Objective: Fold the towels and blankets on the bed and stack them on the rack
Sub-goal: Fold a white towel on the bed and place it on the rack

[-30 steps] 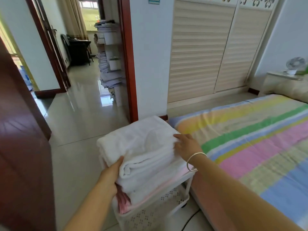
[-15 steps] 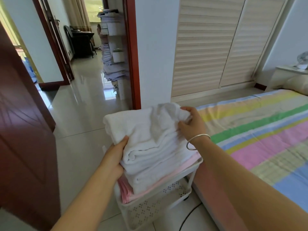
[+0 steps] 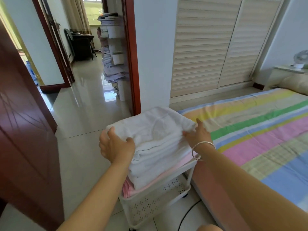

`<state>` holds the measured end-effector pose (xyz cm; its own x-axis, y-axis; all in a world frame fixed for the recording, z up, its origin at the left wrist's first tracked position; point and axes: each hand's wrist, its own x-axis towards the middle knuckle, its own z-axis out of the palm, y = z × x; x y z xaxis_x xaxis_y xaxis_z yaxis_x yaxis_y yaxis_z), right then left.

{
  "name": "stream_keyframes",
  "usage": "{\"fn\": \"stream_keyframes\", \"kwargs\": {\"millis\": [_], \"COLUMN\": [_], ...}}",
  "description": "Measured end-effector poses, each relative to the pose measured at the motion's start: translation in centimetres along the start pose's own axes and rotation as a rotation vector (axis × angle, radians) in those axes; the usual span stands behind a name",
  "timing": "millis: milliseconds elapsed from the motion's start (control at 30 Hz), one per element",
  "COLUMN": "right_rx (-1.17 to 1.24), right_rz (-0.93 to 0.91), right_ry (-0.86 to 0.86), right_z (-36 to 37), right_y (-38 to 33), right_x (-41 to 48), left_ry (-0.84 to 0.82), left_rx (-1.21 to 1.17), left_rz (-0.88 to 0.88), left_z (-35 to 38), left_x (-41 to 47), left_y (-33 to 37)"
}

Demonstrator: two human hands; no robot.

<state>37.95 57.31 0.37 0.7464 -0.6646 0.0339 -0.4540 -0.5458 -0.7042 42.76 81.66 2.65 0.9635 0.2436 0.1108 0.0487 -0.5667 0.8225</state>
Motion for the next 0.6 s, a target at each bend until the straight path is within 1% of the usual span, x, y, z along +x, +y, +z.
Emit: {"fn": "stream_keyframes", "kwargs": {"millis": [67,100,133,200,267,300,400,533,600], "right_rx": [0.069,0.089,0.094,0.070,0.063,0.062,0.057,0.039,0.008], "right_rz": [-0.025,-0.034,-0.040,-0.041,-0.038,-0.016,0.081,0.267,0.347], "right_ry": [0.013,0.027,0.045,0.067,0.074,0.104,0.200,0.397,0.467], "right_z": [-1.3,-2.0,-3.2,-6.9,-10.3,-12.8,-19.4,-29.5,-33.5], "right_y": [0.7,1.2,2.1,4.9,8.0,10.4,17.0,27.9,33.1], "right_x": [-1.6,-2.4,-3.3,-5.0,-6.4,-7.5,-10.6,-16.0,-18.4], "left_ry": [0.010,-0.017,-0.076,-0.228,-0.374,-0.466,-0.655,-0.896,-0.986], "left_rx": [-0.005,-0.051,-0.132,-0.287,-0.373,-0.398,-0.433,-0.367,-0.346], "left_rz": [0.189,0.284,0.362,0.454,0.485,0.492,0.505,0.562,0.592], "left_z": [-0.2,-0.1,0.2,1.4,3.2,5.0,10.4,17.7,21.1], "left_x": [-1.8,-2.8,-4.3,-8.5,-12.3,-15.0,-22.0,-33.3,-38.6], "left_y": [1.9,3.0,4.4,7.6,9.9,11.2,13.5,16.7,18.4]}}
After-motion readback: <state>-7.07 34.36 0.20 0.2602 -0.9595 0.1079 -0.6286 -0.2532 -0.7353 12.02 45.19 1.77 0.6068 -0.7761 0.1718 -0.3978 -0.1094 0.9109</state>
